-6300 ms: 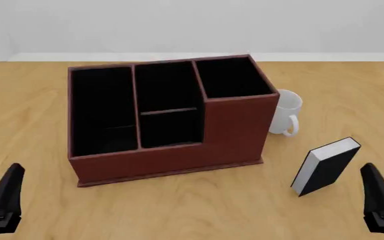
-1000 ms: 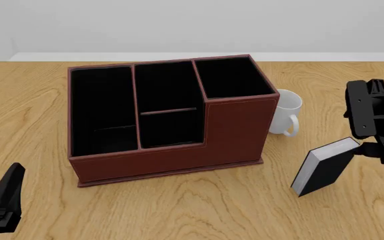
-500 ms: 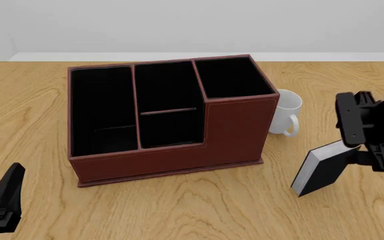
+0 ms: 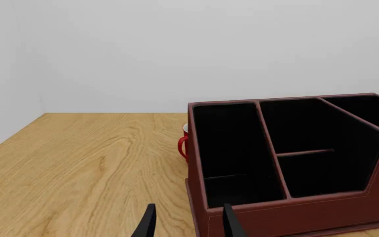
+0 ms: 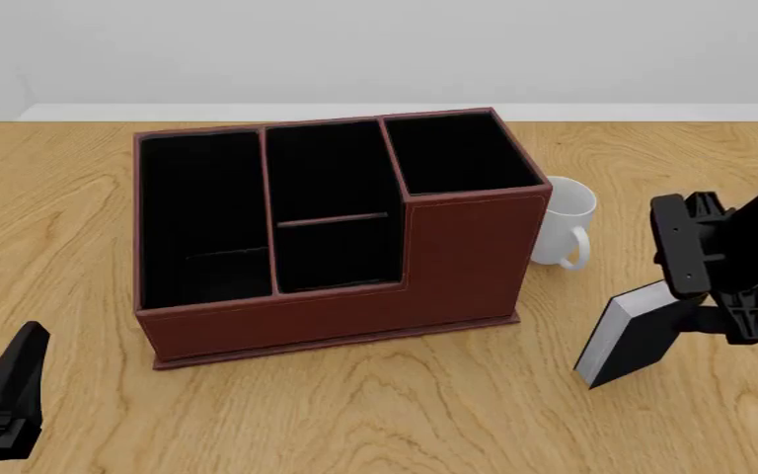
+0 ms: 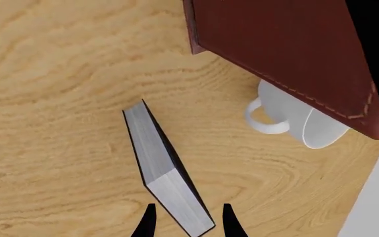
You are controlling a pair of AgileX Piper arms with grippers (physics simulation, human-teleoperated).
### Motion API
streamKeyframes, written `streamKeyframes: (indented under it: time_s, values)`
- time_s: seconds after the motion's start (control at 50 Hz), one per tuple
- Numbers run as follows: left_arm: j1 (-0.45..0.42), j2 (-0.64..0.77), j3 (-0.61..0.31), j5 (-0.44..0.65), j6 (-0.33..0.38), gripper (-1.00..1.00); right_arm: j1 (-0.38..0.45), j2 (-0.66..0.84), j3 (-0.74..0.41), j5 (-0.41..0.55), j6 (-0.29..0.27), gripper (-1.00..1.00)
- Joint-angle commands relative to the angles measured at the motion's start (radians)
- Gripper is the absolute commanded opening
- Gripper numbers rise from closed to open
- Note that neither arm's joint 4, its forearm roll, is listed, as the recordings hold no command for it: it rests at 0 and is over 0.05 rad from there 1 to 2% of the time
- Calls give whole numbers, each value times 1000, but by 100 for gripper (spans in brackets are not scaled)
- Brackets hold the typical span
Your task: Pick up the book and place it in the right compartment of the caddy.
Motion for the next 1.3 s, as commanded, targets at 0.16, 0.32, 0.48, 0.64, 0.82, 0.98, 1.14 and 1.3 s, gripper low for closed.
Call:
streamKeyframes:
  time_s: [0.16, 0.32, 0.48, 0.64, 0.82, 0.98, 1.14, 1.3]
  values:
    - [0, 0, 0, 0, 0, 100, 14, 24, -12, 2, -14, 100]
    - [0, 0, 0, 0, 0, 100, 37, 42, -13, -11, -5, 100]
    - [0, 0, 0, 0, 0, 100, 57, 56, 5, -33, -1, 100]
    - [0, 0, 0, 0, 0, 100, 99, 68, 19, -55, 22, 100]
    - [0, 0, 0, 0, 0, 100, 204, 52, 40, -63, 104, -100]
    - [0, 0, 0, 0, 0, 100, 352, -14, 91, -41, 203, -100]
    - [0, 0, 0, 0, 0, 100, 415, -81, 111, -5, 241, -100]
    - [0, 0, 0, 0, 0, 100, 497, -163, 116, 50, 306, -100]
